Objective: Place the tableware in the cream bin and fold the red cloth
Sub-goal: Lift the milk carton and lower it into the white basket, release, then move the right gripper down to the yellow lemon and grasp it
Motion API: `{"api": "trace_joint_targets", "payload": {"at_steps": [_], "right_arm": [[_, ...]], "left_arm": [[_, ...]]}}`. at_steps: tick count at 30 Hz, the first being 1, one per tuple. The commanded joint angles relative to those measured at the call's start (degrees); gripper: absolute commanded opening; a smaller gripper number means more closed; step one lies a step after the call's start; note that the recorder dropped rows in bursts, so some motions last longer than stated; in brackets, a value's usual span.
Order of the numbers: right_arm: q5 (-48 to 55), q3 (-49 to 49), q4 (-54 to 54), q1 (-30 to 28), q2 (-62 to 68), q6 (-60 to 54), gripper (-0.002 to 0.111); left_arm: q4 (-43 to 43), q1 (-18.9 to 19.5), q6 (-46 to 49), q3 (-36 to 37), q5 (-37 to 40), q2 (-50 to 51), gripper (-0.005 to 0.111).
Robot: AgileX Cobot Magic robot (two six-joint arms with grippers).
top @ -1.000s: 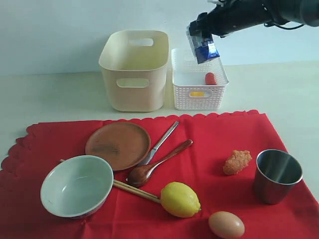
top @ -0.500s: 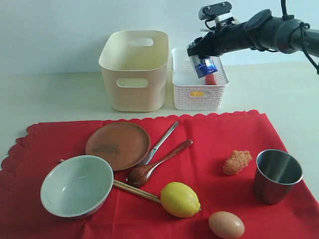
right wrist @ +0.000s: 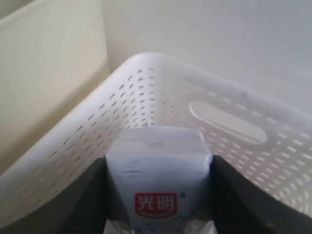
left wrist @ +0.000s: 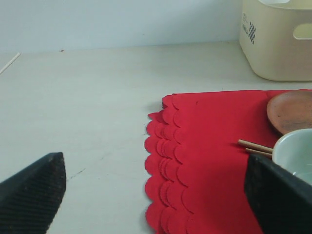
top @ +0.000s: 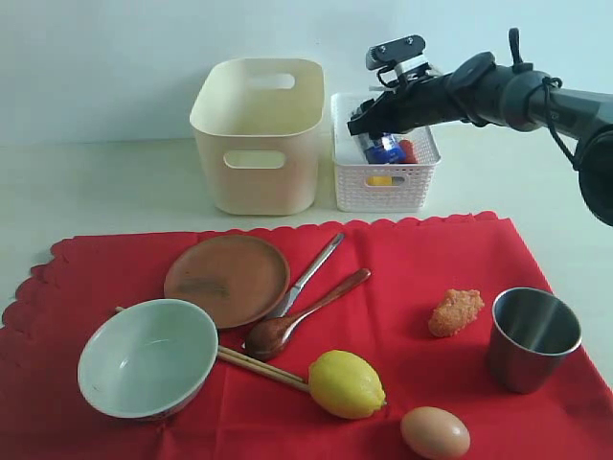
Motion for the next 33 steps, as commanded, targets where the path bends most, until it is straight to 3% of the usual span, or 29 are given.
{"api": "trace_joint_targets", "payload": {"at_steps": [1, 6, 10, 18, 28, 33], "right_arm": [[-1.5, -0.9, 0.6, 0.0, -0.5, -0.6, 0.037], [-1.1, -2.2, 0.7, 0.0, -1.2, -0.4, 0.062], [-0.6, -2.5, 0.7, 0.0, -2.5, -0.3, 0.074], [6.4, -2.5, -1.1, -0.2, -6.4, 3.6, 0.075], [23.1, -2.5, -25.3, -0.2, -13.9, 24.1, 0.072], [32.6, -2.5, -29.5, -0.2, -17.0, 26.5, 0.071]], "left_arm": [[0.1, 0.2, 0.0, 0.2, -0.6, -0.3, 0.094], [0.1, 0.2, 0.0, 0.2, -0.6, -0.3, 0.094], [0.1, 0.2, 0.0, 0.2, -0.6, -0.3, 0.094], [0.1, 0.2, 0.0, 0.2, -0.6, -0.3, 0.094], [0.1, 0.2, 0.0, 0.2, -0.6, -0.3, 0.094], [0.1, 0.2, 0.0, 0.2, -0.6, -0.3, 0.094]]}}
